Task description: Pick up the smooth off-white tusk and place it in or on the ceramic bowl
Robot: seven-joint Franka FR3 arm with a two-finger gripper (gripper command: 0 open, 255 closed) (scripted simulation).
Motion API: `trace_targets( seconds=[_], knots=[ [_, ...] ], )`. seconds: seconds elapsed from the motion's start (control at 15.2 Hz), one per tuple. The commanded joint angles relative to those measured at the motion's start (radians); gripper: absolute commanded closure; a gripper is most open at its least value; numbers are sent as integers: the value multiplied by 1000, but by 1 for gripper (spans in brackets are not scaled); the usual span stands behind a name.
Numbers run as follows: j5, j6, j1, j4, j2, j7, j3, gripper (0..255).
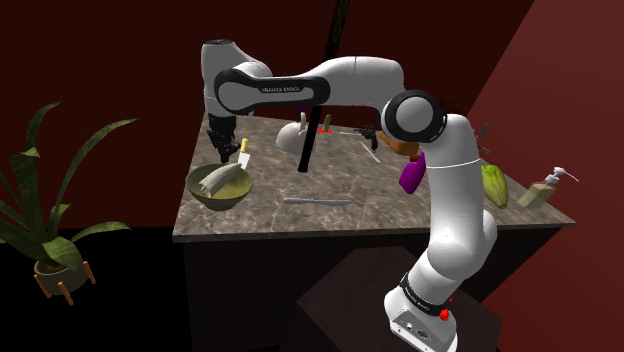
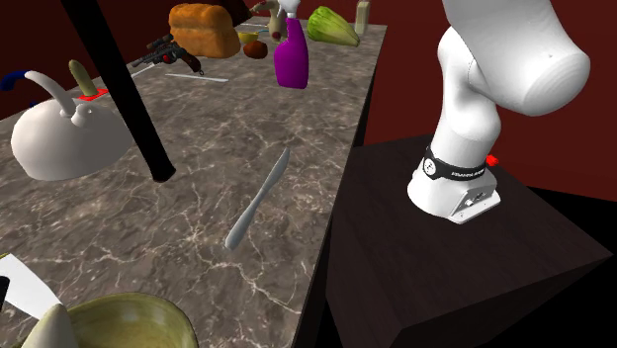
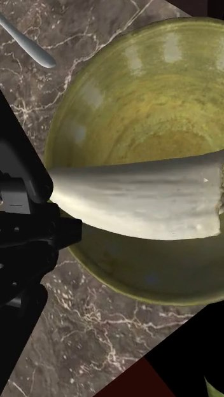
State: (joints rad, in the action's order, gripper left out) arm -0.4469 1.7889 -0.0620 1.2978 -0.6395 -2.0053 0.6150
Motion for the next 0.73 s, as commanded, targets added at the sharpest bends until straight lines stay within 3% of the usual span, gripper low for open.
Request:
trace_targets(
  seconds=[0.0,0.07,0.33,0.66],
  knots=[
    [0,0,0,0,0,0,0,255],
    [0,0,0,0,0,0,0,0],
    [-189,-135,202,-53,-32,-47,-50,0],
    [-205,-94,195,-5,-35,-60,-57,0]
  ],
)
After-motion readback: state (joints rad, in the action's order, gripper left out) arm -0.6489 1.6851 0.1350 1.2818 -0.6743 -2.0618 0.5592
